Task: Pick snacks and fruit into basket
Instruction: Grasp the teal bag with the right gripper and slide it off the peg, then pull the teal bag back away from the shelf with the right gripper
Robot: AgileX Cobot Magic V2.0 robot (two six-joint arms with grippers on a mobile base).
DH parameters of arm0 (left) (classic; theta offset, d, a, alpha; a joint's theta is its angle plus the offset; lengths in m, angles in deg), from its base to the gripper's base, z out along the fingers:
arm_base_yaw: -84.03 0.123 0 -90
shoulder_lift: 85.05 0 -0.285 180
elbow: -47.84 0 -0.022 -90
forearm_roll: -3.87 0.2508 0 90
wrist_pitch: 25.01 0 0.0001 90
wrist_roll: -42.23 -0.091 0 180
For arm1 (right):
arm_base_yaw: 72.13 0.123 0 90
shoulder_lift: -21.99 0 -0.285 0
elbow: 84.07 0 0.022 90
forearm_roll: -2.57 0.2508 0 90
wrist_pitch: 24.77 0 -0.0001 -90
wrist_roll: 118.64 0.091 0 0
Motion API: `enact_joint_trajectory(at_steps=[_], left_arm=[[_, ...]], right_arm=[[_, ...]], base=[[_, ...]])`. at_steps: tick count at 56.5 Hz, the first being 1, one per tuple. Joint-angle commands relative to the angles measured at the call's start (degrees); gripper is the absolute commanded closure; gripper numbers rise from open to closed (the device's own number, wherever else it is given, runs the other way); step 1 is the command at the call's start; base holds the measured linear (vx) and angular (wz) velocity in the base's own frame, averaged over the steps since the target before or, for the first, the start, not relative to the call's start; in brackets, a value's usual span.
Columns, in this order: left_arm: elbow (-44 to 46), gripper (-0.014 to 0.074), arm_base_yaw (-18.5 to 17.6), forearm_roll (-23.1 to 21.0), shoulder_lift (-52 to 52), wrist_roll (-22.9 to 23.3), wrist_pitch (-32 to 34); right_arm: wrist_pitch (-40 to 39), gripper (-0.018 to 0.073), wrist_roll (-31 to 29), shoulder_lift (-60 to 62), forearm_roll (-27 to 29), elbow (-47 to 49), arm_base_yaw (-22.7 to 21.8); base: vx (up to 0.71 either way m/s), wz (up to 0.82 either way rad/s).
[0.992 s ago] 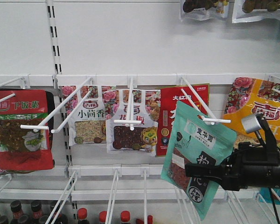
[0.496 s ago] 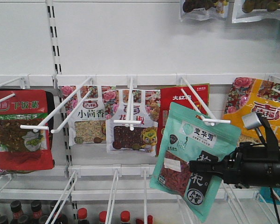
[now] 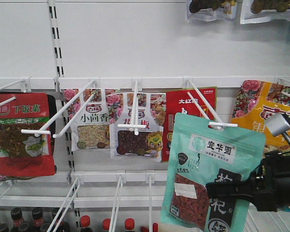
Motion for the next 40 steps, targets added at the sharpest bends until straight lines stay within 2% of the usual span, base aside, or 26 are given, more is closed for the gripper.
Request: enact_joint_trajectory(at_steps=[1,16,24,30,40], left_arm=[[2.1,0.0586,0.0,0.3,0.3,0.1,5.5],[2.1,0.0586,0.0,0.3,0.3,0.1,5.5],[2.1,0.0586,0.0,0.3,0.3,0.1,5.5],[2.1,0.0586,0.0,0.3,0.3,0.1,5.5],[2.1,0.0586,0.0,0.3,0.3,0.1,5.5]], right_arm=[[2.7,0.0568,1.9,4.0,2.6,1.6,0.0],[4.7,0.0568,7.6,9.2,-2.8,1.6,0.0],[2.8,0.0568,14.4,12.9,-12.2,1.5,0.0],[-3.4,0.0568,20.3,17.3,-17.4,-1.9,0.0],[-14.4,0.0568,30.0,28.9,-26.9,-14.0,0.0]], base=[[0.00,0.00],[0.00,0.00],[0.00,0.00],[0.00,0.00],[0.00,0.00]])
